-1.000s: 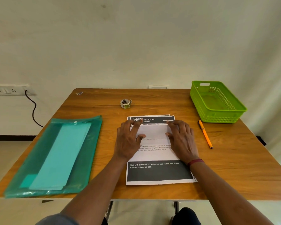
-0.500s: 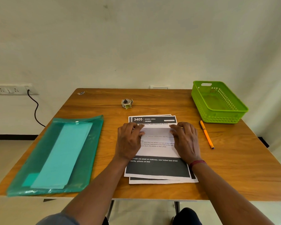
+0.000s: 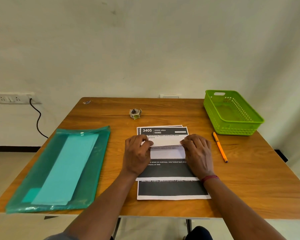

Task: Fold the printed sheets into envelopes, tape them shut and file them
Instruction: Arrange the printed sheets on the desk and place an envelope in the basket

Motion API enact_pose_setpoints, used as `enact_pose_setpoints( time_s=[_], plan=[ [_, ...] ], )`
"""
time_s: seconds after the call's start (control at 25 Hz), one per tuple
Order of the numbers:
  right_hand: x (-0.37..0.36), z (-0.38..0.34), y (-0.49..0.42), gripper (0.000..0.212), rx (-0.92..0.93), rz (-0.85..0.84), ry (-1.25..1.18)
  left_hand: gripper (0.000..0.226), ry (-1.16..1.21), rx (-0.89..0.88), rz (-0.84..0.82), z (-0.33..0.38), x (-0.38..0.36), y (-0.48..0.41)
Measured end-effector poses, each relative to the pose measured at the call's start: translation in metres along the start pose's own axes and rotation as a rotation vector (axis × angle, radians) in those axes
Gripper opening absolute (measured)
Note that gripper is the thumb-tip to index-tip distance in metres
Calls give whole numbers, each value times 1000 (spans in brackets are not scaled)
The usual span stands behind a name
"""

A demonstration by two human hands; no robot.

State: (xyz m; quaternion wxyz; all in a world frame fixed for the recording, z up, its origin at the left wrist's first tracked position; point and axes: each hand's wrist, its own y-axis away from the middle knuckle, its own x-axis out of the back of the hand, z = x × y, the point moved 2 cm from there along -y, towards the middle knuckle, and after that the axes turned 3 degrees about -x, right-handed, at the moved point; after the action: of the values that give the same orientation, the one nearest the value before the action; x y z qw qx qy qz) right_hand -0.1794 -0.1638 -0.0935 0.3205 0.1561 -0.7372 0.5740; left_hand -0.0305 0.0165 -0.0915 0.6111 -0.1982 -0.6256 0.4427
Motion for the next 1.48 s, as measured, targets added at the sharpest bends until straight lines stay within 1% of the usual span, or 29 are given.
enact_pose_setpoints(
  time_s=[0.12, 0.28, 0.36, 0.48, 0.64, 0.72, 0.8, 0.92, 1.04, 1.16, 1.28, 1.36, 1.48],
  plan=[
    [-1, -1, -2, 17, 4, -55, -25, 15, 34, 26, -62, 0, -1, -2],
    [-4, -2, -2, 13, -18, -218, -58, 19, 97, 69, -232, 1, -5, -3],
    [-5, -2, -3, 17, -39, -305, -58, 21, 113, 107, -327, 0, -8, -2],
    [-7, -1, -4, 31, -80, -426, -28, 24, 83, 177, -452, -3, -12, 2],
    [-9, -4, -3, 49, -109, -560, -13, 49, -14, 183, -546, -3, -15, 3],
    [-13, -5, -3, 59, -50, -621, 28, 59, -33, 159, -572, -2, -16, 2],
    [-17, -5, -3, 70, 30, -732, 74, 68, -60, 112, -651, -1, -18, 2],
    [-23, -4, 1, 86, 59, -893, 106, 76, -89, 44, -761, -2, -19, 2],
    [-25, -14, 5, 90, 34, -913, 134, 73, -116, -10, -843, 2, -20, 6],
    [-31, -37, 7, 86, 16, -916, 63, 65, -129, -20, -917, 10, -24, 13],
    [-34, -49, 6, 80, -3, -919, 22, 64, -141, -8, -921, 11, -24, 17],
    [-34, -48, 6, 77, -14, -922, 30, 64, -136, 18, -924, 8, -24, 17],
    [-31, -31, 8, 75, -73, -918, 62, 71, -118, 147, -920, 6, -26, 18]
  ],
)
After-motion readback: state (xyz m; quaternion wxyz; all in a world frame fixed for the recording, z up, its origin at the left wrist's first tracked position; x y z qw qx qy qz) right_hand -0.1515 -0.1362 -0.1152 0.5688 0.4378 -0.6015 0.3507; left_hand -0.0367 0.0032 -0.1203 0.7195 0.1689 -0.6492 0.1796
